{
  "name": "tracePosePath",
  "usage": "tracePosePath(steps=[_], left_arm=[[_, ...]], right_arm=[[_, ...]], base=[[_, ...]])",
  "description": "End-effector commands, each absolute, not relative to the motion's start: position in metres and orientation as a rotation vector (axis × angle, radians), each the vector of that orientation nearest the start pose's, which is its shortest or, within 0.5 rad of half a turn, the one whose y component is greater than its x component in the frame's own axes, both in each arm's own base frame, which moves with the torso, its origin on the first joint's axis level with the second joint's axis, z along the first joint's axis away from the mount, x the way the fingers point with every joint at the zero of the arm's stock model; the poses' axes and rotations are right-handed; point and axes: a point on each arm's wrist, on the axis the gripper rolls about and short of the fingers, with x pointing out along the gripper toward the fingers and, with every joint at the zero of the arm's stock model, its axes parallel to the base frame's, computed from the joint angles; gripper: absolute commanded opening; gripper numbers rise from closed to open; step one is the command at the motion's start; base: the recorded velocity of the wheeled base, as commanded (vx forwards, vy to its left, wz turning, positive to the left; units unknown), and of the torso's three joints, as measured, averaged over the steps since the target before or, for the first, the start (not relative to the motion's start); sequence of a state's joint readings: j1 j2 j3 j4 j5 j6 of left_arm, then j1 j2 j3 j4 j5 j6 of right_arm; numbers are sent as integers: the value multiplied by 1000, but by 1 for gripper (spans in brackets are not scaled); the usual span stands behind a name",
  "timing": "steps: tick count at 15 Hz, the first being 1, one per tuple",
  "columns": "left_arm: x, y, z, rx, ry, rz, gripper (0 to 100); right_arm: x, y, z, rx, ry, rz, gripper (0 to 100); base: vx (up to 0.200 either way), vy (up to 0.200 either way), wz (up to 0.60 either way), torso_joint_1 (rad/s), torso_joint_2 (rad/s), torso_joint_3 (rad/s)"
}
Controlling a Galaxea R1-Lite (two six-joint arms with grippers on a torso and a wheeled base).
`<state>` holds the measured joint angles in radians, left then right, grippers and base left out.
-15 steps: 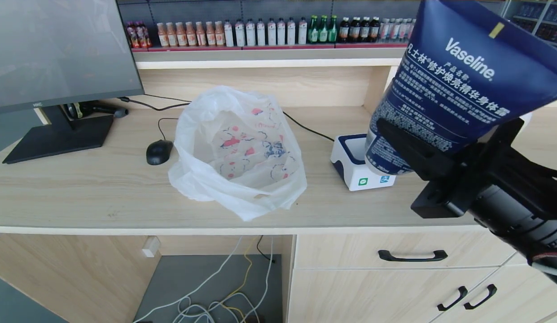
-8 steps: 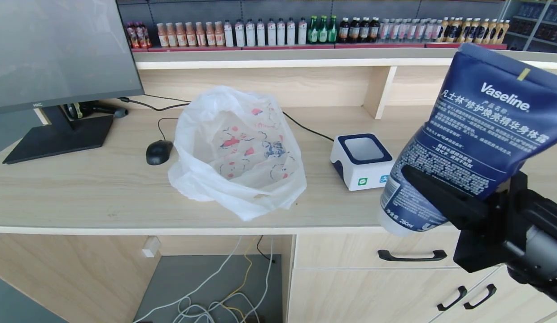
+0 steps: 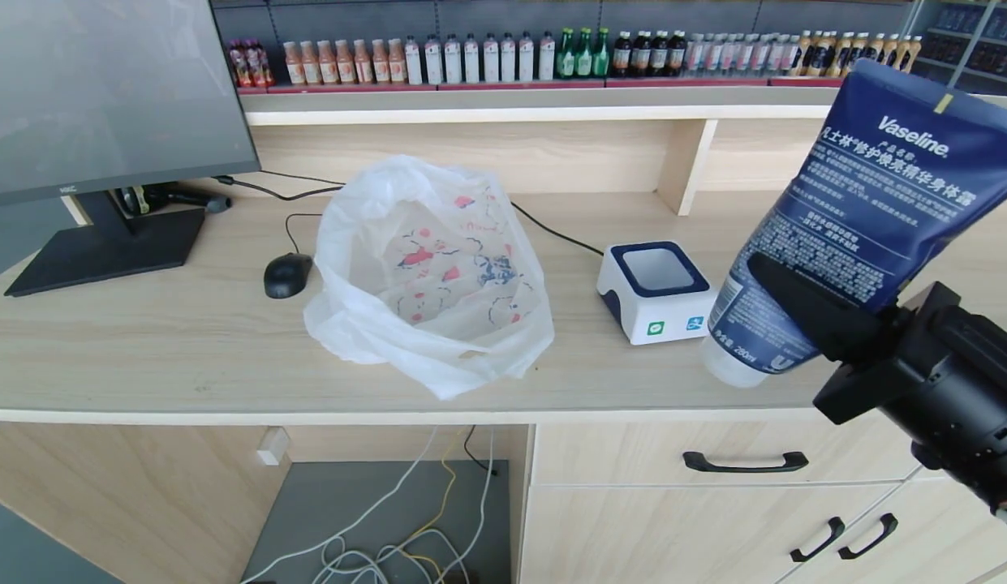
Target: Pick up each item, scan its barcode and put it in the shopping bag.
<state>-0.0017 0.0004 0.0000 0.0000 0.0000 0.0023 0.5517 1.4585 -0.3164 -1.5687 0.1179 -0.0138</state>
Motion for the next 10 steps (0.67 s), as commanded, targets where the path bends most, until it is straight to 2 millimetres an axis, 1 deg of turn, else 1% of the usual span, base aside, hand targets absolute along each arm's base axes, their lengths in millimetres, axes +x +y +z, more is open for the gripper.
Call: tracePosePath(steps=[1, 2, 3, 6, 9, 10], left_arm=[[-23, 0, 75, 3, 0, -2, 100], [-23, 0, 75, 3, 0, -2, 100], [-23, 0, 75, 3, 0, -2, 100], [-23, 0, 75, 3, 0, -2, 100], [-23, 0, 75, 0, 0, -2, 100], [-23, 0, 75, -3, 0, 0, 100]], right_arm=[[190, 119, 226, 116, -469, 622, 0], [196, 122, 233, 127, -498, 595, 0], [196, 122, 237, 132, -514, 589, 0], [201, 125, 239, 143, -517, 591, 0], [213, 132, 237, 146, -510, 593, 0], [219, 133, 236, 132, -511, 583, 0]], base=[[0, 0, 0, 0, 0, 0], [0, 0, 0, 0, 0, 0], [0, 0, 0, 0, 0, 0], [0, 0, 0, 0, 0, 0], [0, 0, 0, 0, 0, 0], [0, 200, 0, -2, 12, 2]])
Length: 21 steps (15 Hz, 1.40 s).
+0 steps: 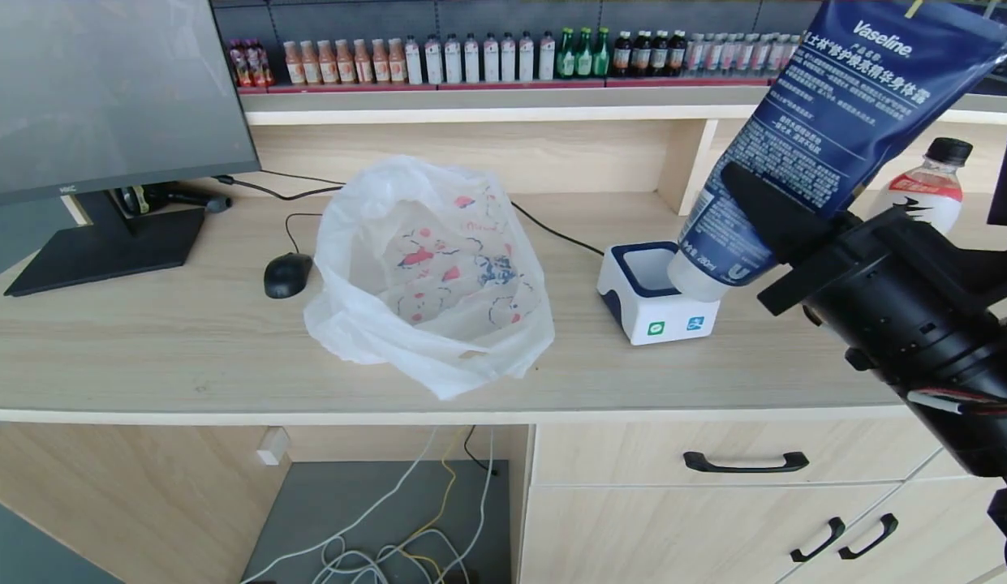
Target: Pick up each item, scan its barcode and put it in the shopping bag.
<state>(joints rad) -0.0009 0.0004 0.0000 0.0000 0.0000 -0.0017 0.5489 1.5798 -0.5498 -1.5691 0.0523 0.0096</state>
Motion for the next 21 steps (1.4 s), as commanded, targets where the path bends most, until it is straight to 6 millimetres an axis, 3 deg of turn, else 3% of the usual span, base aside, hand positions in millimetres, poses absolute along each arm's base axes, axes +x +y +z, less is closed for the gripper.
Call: tracePosePath(steps=[1, 5, 15, 17, 21], left_arm=[[-23, 0, 75, -5, 0, -2, 100], [-23, 0, 75, -5, 0, 0, 100], [-23, 0, 75, -6, 0, 0, 100], [-23, 0, 75, -6, 0, 0, 100], [-23, 0, 75, -2, 0, 0, 100]], right_arm=[[224, 135, 239, 124, -526, 580, 0], [232, 137, 239, 126, -525, 575, 0], [224, 134, 230, 108, -490, 613, 0], [226, 134, 236, 114, -517, 609, 0], [234, 132, 242, 107, -545, 607, 0]], base=[[0, 200, 0, -2, -2, 2], [0, 200, 0, 8, 5, 1], [0, 200, 0, 0, 2, 1], [0, 200, 0, 5, 7, 0], [0, 0, 0, 0, 0, 0]])
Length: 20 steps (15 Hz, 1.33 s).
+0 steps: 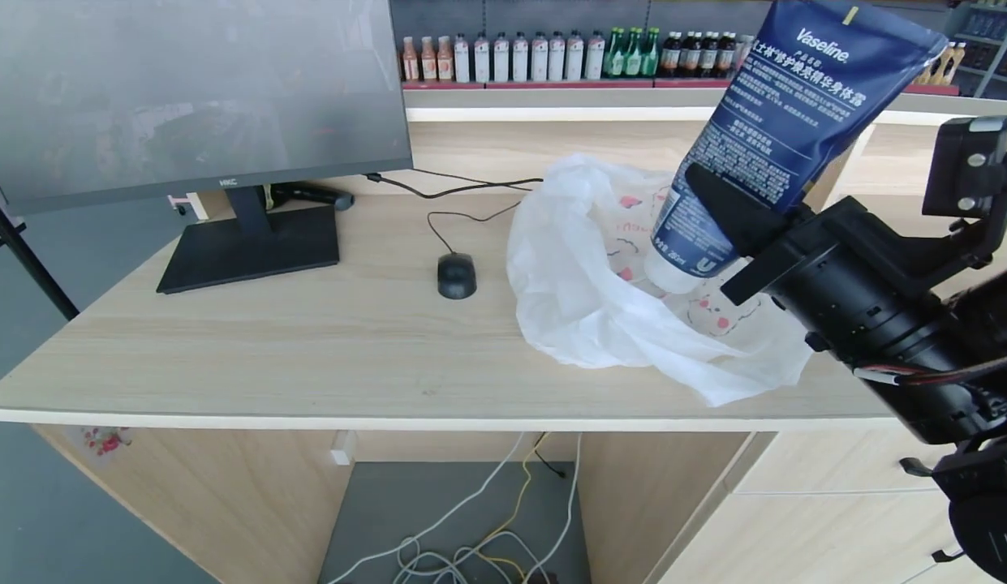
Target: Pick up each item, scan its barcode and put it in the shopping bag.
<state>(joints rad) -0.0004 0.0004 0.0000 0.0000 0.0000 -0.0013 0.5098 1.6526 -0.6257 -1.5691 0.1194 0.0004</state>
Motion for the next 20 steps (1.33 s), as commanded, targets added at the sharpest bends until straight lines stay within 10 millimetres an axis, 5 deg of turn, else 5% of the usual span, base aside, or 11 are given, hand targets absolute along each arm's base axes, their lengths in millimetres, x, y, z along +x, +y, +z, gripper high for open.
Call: tracePosePath(steps=[1, 8, 15, 20], left_arm=[[-23, 0, 75, -2, 0, 0, 100], [-23, 0, 75, -2, 0, -2, 100], [-23, 0, 75, -2, 0, 0, 100], [-23, 0, 75, -2, 0, -2, 100]], right_arm=[[236, 130, 242, 103, -546, 598, 0], [250, 126, 256, 100, -606, 569, 0], [304, 114, 228, 77, -529, 488, 0], [317, 119, 218, 61, -509, 508, 0]], base=[[0, 0, 0, 0, 0, 0], [0, 0, 0, 0, 0, 0], [0, 0, 0, 0, 0, 0], [0, 0, 0, 0, 0, 0]])
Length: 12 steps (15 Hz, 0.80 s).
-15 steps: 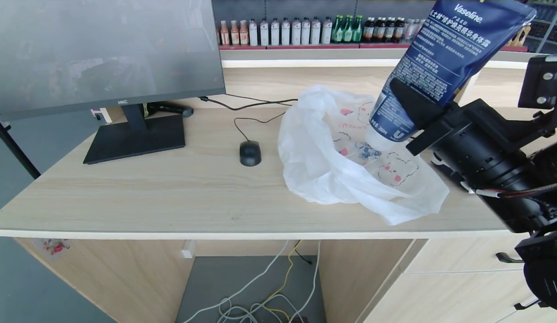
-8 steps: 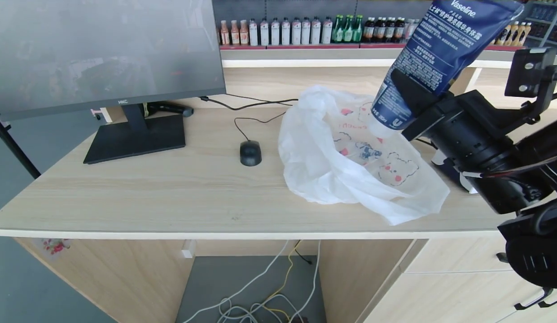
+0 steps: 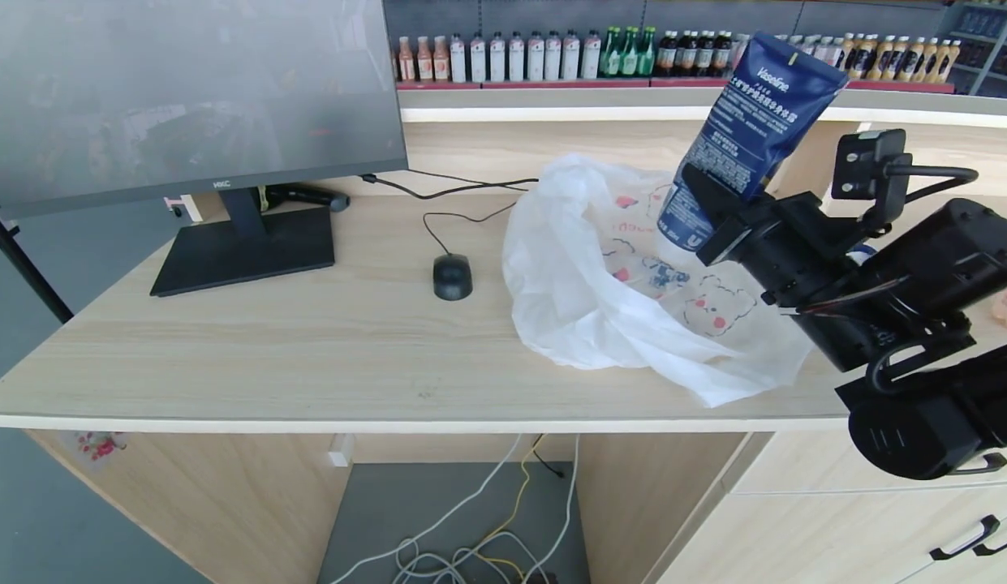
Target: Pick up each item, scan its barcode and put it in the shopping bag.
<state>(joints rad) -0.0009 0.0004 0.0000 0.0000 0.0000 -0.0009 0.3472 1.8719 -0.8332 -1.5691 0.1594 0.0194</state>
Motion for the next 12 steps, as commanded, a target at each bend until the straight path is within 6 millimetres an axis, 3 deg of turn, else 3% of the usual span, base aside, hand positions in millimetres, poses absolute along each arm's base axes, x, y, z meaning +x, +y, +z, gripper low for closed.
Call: tracePosePath(steps=[1, 5, 12], left_arm=[[-23, 0, 75, -2, 0, -2, 100], [-23, 0, 75, -2, 0, 0, 100], [-23, 0, 75, -2, 0, 0, 100]], right_arm=[[319, 121, 215, 38, -507, 528, 0], [333, 130, 205, 17, -500, 560, 0], [334, 152, 194, 35, -477, 624, 0]], base=[[0, 0, 0, 0, 0, 0], [0, 0, 0, 0, 0, 0], [0, 0, 0, 0, 0, 0]])
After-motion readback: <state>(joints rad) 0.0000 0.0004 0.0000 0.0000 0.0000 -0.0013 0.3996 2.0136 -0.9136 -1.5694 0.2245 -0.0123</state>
